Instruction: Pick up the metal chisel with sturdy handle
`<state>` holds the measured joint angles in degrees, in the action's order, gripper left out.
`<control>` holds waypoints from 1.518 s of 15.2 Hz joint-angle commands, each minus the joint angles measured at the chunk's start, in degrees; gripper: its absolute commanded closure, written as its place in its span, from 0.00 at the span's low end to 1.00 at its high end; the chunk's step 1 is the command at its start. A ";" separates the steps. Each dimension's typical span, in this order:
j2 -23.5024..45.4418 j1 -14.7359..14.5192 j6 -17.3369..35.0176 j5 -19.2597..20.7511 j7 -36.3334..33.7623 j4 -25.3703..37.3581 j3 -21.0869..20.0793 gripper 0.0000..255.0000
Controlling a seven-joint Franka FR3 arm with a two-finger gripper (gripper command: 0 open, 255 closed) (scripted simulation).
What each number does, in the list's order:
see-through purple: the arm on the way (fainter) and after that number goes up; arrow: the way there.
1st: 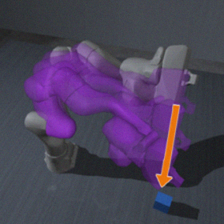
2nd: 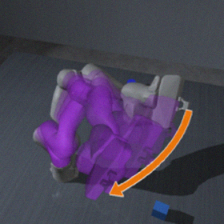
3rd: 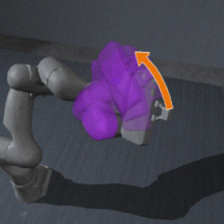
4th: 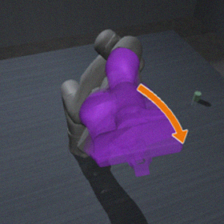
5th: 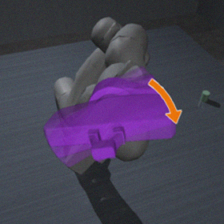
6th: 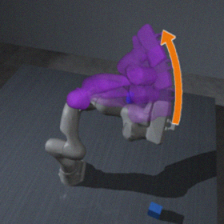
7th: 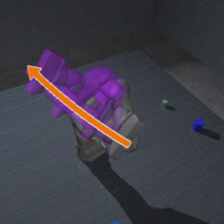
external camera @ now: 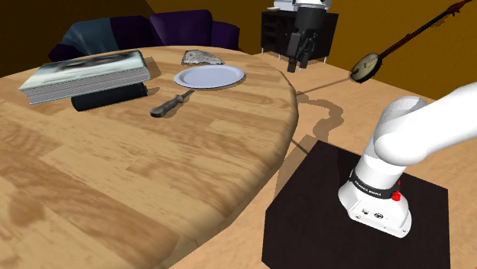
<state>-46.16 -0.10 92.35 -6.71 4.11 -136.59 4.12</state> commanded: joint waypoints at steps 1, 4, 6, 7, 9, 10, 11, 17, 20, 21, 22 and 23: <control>0.00 0.00 0.00 0.00 0.00 0.00 0.00 0.00; 4.10 -0.34 1.65 -2.95 -6.71 2.11 -3.86 0.00; 7.23 -0.44 2.76 -4.65 -11.08 3.97 -6.28 0.00; 8.90 -0.47 3.30 -5.41 -13.24 5.03 -7.44 0.00; 12.42 -0.49 4.37 -6.71 -17.54 7.41 -9.64 0.00; 14.27 -0.48 4.88 -7.25 -19.68 8.72 -10.69 0.00; 16.17 -0.45 5.37 -7.72 -21.81 10.12 -11.71 0.00; 28.59 -0.16 7.72 -8.88 -34.56 20.17 -17.04 0.00; 35.38 -0.20 8.38 -8.39 -40.98 26.28 -19.12 0.00; 37.73 -0.27 8.49 -8.08 -43.11 28.49 -19.72 0.00; 40.12 -0.37 8.55 -7.70 -45.25 30.80 -20.26 0.00; 42.55 -0.54 8.54 -7.26 -47.37 33.20 -20.73 0.00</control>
<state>-5.53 -0.57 100.98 -14.23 -41.09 -105.33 -16.20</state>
